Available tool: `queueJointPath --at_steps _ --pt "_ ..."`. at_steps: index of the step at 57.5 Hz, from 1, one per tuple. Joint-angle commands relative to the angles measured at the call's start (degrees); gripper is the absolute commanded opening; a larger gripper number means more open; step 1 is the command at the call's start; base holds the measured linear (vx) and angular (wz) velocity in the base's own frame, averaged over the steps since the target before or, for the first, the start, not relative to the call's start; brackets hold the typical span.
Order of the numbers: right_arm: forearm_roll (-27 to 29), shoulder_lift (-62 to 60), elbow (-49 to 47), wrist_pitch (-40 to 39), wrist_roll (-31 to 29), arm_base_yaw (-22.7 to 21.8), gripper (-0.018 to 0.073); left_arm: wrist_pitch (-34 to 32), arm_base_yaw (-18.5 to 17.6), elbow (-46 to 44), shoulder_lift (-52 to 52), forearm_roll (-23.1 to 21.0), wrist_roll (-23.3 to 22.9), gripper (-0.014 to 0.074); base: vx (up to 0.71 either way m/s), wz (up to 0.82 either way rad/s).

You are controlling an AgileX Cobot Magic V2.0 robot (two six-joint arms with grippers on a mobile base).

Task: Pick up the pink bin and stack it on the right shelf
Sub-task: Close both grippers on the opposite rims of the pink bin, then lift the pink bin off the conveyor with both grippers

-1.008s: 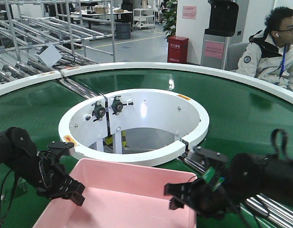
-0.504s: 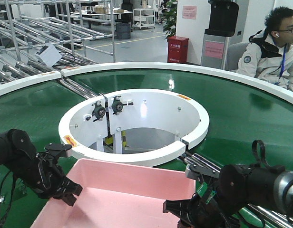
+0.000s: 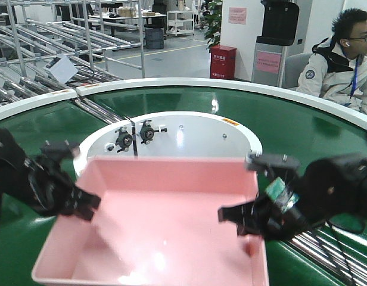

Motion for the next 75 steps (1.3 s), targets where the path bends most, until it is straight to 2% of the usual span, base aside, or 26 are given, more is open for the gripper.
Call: queueJointPath --at_steps 1,13,16,28,35,44,55,75 --pt "1.01 -4.72 -5.32 -2.34 -1.06 0.36 -0.0009 -1.53 -2.18 0.01 -9.66 -7.03 -1.84 -0.0008 0.00 0.00" --pt "1.09 -9.53 -7.30 -0.70 -1.24 0.42 -0.0009 -9.18 -3.61 12.68 -23.22 -7.88 -6.61 -0.0008 0.00 0.00" --pt "1.28 -10.75 -7.30 1.18 -1.24 0.42 -0.0009 -11.46 -3.79 15.97 -27.12 -7.88 -9.15 -0.0008 0.00 0.00" --pt "1.12 -14.78 -7.22 3.73 -1.83 0.46 -0.0009 -13.79 -3.79 17.78 -35.65 -7.81 -13.75 -0.0003 0.00 0.00" --pt "1.51 -15.59 -6.93 4.58 -3.04 0.46 -0.0009 -16.64 -3.79 17.28 -35.79 -7.87 -14.76 -0.0002 0.00 0.00" --pt "1.66 -15.59 -6.93 5.08 -4.79 0.46 -0.0009 -13.91 -3.79 14.24 -34.40 -8.06 -14.88 -0.0002 0.00 0.00" --pt "2.57 -15.59 -6.93 6.68 -4.88 0.46 -0.0009 -16.44 -3.79 13.84 -33.96 -9.32 -14.81 -0.0001 0.00 0.00" --pt "2.57 -15.59 -6.93 7.34 -4.88 0.46 -0.0009 -15.78 -3.79 13.84 -33.96 -9.32 -14.81 -0.0001 0.00 0.00"
